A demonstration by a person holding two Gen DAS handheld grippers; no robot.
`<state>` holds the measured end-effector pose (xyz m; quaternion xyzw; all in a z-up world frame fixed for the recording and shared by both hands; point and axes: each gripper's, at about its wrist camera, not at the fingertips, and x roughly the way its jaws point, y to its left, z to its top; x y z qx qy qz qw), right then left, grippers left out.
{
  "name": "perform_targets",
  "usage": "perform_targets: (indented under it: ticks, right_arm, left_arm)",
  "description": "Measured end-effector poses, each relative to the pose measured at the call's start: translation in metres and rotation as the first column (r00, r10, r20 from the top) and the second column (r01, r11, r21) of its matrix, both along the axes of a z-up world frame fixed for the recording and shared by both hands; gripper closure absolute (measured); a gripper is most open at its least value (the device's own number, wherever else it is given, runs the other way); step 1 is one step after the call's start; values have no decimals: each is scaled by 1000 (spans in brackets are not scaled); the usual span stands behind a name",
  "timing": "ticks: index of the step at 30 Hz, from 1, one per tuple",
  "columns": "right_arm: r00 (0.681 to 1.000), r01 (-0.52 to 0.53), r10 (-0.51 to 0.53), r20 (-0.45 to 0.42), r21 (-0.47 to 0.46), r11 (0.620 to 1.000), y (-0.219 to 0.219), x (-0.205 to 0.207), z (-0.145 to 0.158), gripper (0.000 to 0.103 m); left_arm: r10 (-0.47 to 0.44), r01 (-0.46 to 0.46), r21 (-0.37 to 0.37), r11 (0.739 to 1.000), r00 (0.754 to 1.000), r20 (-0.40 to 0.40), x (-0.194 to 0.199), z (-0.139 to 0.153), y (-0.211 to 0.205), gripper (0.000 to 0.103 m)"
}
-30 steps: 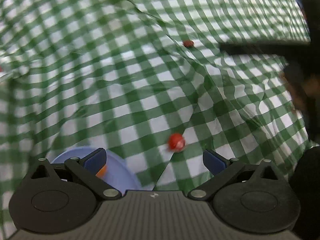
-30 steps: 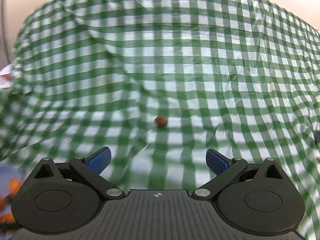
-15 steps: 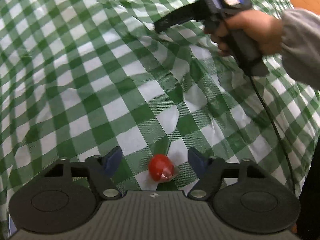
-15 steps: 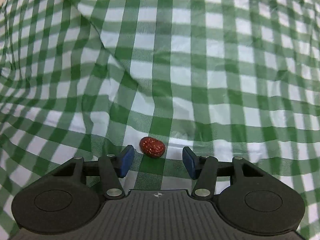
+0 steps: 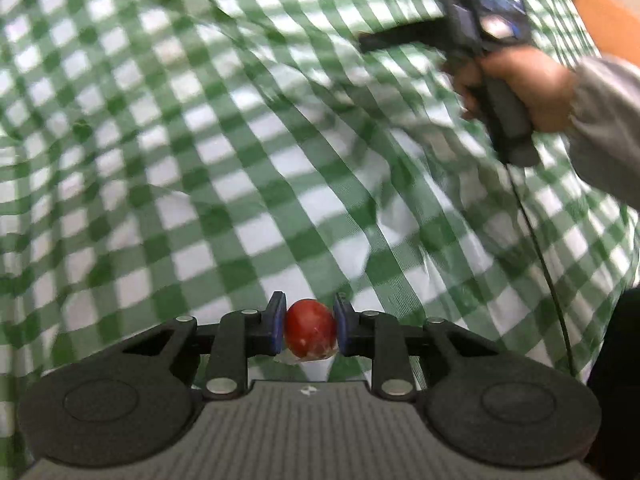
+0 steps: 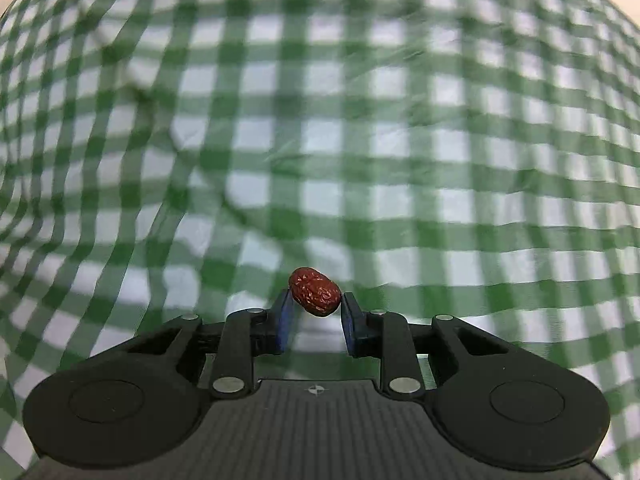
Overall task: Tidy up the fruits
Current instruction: 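Carry the red fruit and red date over the blue plate and lower them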
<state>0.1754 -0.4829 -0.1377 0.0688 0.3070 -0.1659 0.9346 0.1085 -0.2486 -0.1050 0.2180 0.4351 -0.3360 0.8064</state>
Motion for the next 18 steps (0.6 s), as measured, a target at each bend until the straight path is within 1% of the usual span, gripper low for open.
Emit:
perform_targets:
  ticks: [3,7,10,13,18]
  right_arm:
    - [1000,10,-9,30,-29,1000,5,-29,32,76]
    - [998,-31,32,53,-13,999,33,-81,75,76]
    - [994,-92,91,63,16,996,74,-125,101,76]
    - [986,-155,151,75,60,986,121,-166,120,76]
    - [961,-274,262,94,159,949,202,-225,145,76]
  left_arm:
    - [59,-58,-23,998,998,30,0,26,17,75]
    - [144,-142,-39,989,988,47,-7,57,50,75]
    - [197,-194,-51,980,980,41,-25,75,80,75]
    - [244,-242,-51,969,969,39,-47,86,111,75]
    - [324,-323,-50,945,946,17,-87,99,163,75]
